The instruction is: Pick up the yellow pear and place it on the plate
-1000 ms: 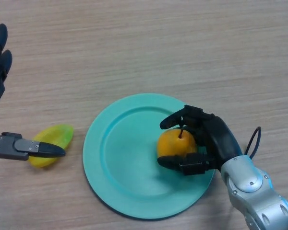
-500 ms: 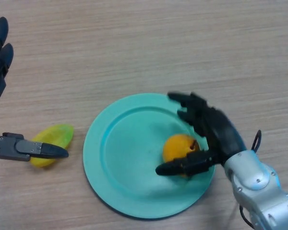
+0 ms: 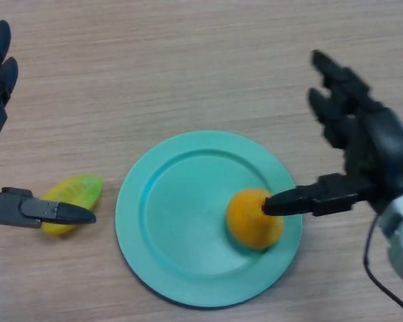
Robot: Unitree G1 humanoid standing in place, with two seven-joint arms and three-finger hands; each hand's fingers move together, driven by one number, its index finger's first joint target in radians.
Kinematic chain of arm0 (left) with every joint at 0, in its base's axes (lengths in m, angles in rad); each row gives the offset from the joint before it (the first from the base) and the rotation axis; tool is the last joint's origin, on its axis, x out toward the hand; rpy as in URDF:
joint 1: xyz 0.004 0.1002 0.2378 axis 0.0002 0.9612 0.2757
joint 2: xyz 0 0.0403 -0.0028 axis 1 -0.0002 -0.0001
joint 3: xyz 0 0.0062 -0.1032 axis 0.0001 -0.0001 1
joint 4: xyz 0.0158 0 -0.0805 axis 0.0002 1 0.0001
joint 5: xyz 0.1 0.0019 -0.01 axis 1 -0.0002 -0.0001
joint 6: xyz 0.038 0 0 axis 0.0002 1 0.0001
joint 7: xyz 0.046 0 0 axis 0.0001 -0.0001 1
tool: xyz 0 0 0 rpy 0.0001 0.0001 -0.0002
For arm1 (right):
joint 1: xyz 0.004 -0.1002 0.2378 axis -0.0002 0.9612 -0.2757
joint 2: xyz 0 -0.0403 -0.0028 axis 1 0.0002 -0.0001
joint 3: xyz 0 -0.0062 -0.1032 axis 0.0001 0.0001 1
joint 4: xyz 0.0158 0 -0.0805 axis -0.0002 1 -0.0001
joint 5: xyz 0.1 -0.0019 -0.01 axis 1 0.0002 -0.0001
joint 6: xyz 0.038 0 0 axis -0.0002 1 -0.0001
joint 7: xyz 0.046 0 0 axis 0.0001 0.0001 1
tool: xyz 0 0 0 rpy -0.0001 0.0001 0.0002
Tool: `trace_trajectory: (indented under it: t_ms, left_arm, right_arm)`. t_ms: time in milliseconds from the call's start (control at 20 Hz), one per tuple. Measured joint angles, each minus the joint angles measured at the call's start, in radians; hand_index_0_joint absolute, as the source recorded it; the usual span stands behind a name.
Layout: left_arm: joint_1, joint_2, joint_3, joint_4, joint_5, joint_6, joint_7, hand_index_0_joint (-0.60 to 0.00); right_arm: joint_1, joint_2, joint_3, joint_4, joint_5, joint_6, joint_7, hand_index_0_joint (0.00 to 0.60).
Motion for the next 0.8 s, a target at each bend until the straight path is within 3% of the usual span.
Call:
trace_trajectory:
  t_ms: [200, 400, 550, 800]
  left_arm:
    - [-0.005, -0.002, -0.002, -0.01, 0.0, 0.058, -0.014, 0.0]
    - [-0.024, -0.002, -0.013, 0.001, 0.0, 0.069, -0.019, 0.0]
    - [-0.036, -0.002, -0.018, 0.027, 0.002, 0.091, -0.023, 0.0]
    - [-0.067, 0.007, -0.061, 0.035, 0.003, 0.111, -0.039, 0.0]
  right_arm:
    - [0.045, -0.032, -0.037, -0.052, -0.005, 0.004, 0.018, 0.0]
    - [0.096, -0.032, -0.056, -0.063, -0.019, 0.003, 0.028, 0.0]
    - [0.1, -0.033, -0.051, -0.059, -0.152, -0.02, 0.081, 0.0]
    - [0.101, -0.033, -0.053, -0.027, -0.175, -0.086, 0.119, 0.0]
